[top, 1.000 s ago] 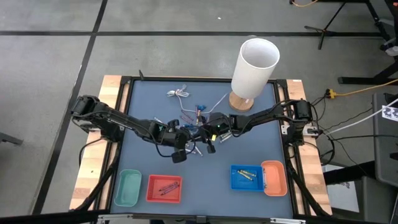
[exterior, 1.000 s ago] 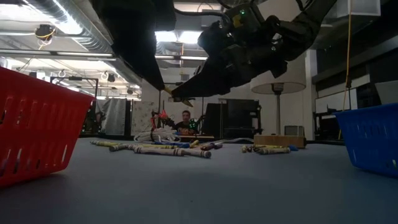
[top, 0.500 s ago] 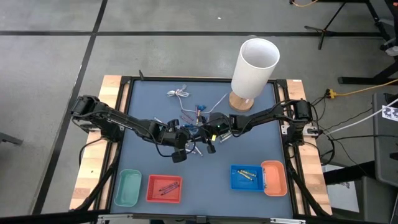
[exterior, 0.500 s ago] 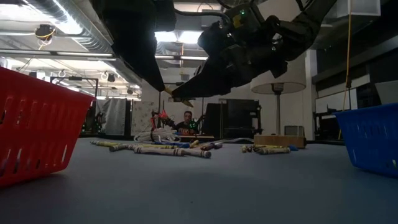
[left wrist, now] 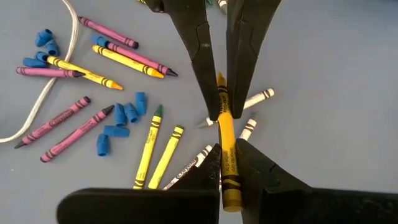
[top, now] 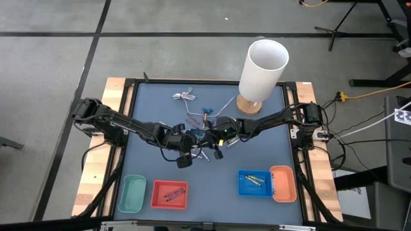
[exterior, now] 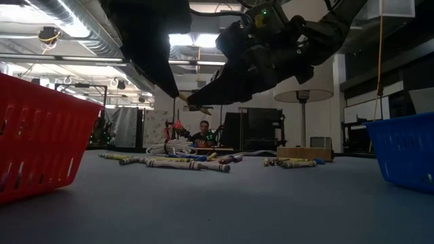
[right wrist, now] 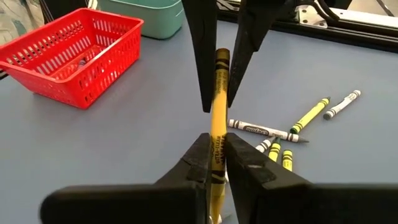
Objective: Sort crayons
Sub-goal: Put the yellow crayon into the green bin, then put the gray crayon into the orange bin
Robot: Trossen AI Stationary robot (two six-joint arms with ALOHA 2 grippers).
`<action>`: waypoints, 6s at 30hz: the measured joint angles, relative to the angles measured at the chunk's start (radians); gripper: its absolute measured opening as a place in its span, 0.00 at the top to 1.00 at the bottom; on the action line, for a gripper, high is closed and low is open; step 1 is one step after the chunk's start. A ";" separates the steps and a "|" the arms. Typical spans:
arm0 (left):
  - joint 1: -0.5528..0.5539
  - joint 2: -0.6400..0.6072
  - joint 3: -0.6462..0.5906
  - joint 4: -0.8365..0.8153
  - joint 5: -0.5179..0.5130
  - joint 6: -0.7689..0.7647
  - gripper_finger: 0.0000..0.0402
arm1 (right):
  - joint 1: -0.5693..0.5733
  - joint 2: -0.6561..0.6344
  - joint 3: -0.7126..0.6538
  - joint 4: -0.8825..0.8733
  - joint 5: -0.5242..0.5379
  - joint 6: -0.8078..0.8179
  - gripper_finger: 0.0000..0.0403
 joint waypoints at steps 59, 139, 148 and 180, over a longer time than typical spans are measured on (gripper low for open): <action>-0.600 -0.090 0.000 -0.321 0.746 -1.296 0.82 | -0.002 0.000 -0.002 -0.076 0.046 -0.002 0.61; -0.136 -0.089 0.001 -0.346 -0.194 -0.198 0.77 | 0.261 0.120 0.001 -0.171 0.562 0.506 0.61; -0.136 -0.089 0.001 -0.335 -0.193 -0.198 0.77 | 0.262 0.135 0.003 -0.191 0.584 0.502 0.61; -0.136 -0.089 0.001 -0.335 -0.193 -0.201 0.77 | 0.258 0.127 -0.002 -0.227 0.674 0.494 0.94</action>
